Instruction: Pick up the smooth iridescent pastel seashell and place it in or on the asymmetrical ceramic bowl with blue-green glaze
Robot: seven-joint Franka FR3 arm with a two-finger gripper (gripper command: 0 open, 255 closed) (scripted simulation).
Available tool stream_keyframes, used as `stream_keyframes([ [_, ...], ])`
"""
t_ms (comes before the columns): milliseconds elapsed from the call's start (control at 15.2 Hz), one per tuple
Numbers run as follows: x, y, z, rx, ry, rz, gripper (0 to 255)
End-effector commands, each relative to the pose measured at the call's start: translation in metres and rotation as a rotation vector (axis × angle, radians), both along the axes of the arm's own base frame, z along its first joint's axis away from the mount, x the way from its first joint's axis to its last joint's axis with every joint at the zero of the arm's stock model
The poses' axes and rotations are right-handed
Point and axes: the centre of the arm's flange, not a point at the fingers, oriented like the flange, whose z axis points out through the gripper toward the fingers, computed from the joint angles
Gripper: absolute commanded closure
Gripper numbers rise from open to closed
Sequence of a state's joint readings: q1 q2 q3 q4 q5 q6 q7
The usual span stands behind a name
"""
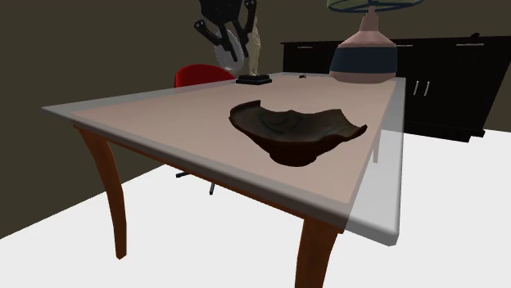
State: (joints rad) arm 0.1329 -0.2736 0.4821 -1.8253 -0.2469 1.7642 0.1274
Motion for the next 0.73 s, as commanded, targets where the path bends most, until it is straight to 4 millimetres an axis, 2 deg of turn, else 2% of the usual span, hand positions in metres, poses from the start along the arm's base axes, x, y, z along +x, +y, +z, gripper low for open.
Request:
stream_keyframes([
  [0,-0.001,0.0,0.012,0.0,0.0,0.0,255],
  [330,-0.001,0.0,0.035,0.0,0.0,0.0,255],
  [660,-0.043,-0.051,0.035,0.0,0.0,0.0,255],
])
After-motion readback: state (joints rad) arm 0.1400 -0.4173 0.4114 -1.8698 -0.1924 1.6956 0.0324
